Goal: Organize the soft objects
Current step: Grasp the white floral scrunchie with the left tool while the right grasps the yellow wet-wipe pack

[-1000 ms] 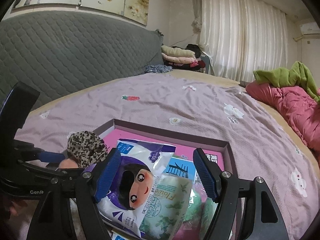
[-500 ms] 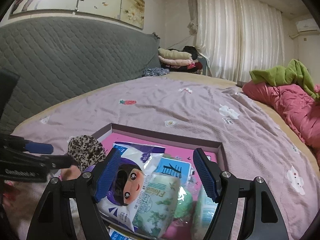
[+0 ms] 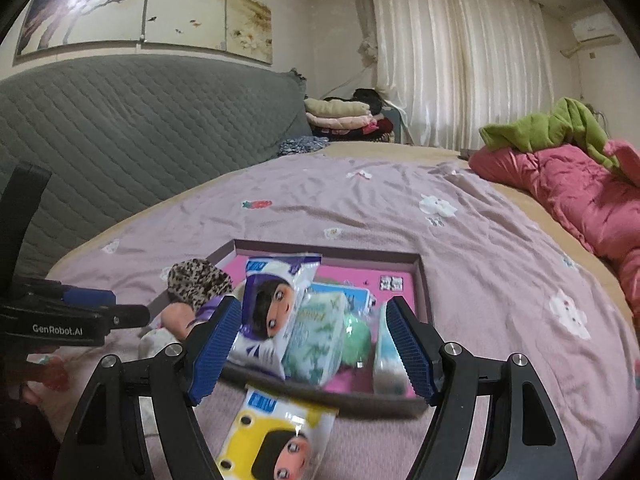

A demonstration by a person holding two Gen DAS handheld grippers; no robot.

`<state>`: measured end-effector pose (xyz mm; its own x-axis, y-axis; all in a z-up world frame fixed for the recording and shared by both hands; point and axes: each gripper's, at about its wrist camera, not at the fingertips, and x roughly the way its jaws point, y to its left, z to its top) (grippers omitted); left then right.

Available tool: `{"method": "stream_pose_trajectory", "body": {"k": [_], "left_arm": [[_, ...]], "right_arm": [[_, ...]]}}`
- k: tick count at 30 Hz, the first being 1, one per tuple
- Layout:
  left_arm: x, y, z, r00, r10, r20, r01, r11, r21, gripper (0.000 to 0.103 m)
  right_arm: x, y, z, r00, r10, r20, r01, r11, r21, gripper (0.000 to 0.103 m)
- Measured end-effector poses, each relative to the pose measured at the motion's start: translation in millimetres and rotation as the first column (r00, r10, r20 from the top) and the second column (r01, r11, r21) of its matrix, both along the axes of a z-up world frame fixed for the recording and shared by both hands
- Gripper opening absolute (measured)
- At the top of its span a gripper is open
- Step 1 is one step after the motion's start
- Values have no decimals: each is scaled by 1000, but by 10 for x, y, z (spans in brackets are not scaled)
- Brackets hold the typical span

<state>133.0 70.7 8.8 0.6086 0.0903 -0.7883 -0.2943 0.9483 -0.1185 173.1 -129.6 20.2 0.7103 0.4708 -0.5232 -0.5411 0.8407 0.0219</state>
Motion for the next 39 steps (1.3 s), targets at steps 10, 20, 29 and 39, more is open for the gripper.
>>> {"method": "stream_pose_trajectory", "body": {"k": [10,20,29,39], "left_arm": [[-184,-136,-122,999,-28,-26,27,999,-45,65],[-245,-168,-408,997,-52,-65,43,992,-123,65],[-162,-130,-649,994,-54,-98,37,986,-162,65],[21,-212,-760,992,-59,-112,42,988,-146,69]], "right_arm": [[-336,-77,-186,995,-18,-101,12,998,-58,76],[-348,58,-516,975,-52,-217,30,994,-106,76],[-254,172,-831,951,-67,-301,27,990,-136,76],[-231,272,-970,951,-77,-298,33,988,-150,80]]}}
